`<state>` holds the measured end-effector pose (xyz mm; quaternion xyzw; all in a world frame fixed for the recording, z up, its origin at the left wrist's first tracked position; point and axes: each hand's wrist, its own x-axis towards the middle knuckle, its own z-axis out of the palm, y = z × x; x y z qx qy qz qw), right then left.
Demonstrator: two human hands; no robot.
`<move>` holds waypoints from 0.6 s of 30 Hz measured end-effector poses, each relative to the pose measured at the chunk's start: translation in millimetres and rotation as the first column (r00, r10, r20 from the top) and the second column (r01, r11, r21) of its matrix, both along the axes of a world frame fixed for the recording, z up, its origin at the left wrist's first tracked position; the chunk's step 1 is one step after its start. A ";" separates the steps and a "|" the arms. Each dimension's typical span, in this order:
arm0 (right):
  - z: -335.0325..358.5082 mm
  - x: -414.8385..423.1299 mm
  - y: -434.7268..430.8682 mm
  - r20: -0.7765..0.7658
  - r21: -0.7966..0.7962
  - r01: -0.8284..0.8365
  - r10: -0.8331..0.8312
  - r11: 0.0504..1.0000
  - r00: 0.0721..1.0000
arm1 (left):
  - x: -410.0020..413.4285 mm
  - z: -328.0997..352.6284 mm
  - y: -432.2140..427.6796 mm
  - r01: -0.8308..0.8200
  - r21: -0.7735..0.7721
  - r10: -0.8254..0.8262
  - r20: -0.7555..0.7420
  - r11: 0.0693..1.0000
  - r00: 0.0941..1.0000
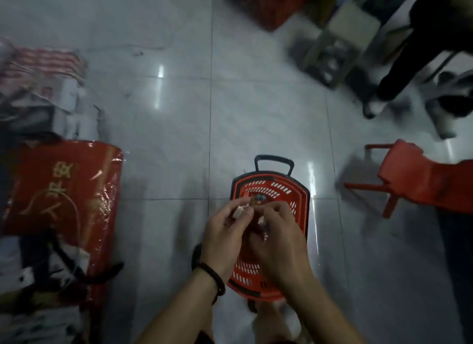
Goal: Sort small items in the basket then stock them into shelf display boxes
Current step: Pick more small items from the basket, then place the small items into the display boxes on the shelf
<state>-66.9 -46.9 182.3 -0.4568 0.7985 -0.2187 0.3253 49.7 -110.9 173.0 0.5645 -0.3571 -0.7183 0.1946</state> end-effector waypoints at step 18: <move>272.6 184.3 -57.2 0.277 -0.482 -0.463 0.631 0.744 0.725 | 250.1 275.8 57.2 -0.595 -0.162 0.597 -0.046 0.787 0.801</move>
